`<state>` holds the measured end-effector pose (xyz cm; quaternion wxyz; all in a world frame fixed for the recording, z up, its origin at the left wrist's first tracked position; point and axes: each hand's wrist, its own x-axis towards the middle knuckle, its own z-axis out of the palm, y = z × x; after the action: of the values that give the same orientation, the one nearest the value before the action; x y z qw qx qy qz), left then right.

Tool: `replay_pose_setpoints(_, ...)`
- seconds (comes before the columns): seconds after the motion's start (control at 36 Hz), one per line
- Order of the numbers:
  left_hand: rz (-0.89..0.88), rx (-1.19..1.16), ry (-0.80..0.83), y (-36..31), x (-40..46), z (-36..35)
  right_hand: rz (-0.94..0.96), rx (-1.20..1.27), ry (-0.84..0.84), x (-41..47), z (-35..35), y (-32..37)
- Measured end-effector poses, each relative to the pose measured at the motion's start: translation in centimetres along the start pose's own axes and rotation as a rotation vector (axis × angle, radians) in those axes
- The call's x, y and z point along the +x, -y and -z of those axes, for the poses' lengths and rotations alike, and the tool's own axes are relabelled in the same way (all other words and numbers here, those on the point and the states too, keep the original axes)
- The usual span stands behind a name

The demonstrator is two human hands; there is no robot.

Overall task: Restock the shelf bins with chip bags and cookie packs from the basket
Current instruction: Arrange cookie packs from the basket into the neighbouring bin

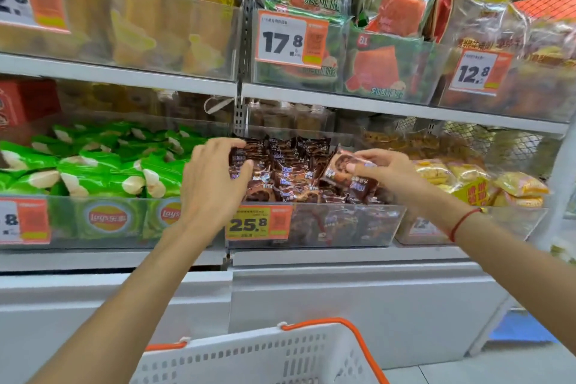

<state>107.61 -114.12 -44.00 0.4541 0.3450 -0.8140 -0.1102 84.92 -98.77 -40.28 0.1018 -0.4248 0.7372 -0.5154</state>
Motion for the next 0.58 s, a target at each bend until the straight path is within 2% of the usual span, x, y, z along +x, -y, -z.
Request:
replay_pose_setpoints(0.11,0.031,0.192,0.036,1.7,0.5,-1.0,-0.015,-0.102,-0.146,5.0,0.7,-1.3)
replay_pose_setpoints(0.17,0.042,0.255,0.068,2.3,0.3,-1.6,-0.015,-0.194,-0.151,7.0,0.2,-2.3)
replay_pose_setpoints(0.28,0.048,0.333,0.082,3.0,0.1,-2.6,-0.018,-0.279,-0.065,9.3,-1.9,-3.4)
replay_pose_setpoints(0.42,0.035,0.321,0.064,3.6,0.2,-3.1,0.033,-0.278,0.026,11.0,-5.0,-4.9)
replay_pose_setpoints(0.5,0.034,0.320,0.058,3.6,0.1,-3.2,0.113,-0.391,0.082,12.0,-5.5,-5.4)
replay_pose_setpoints(0.58,0.029,0.326,0.056,3.6,0.1,-3.2,0.115,-0.576,0.185,12.8,-4.7,-5.0)
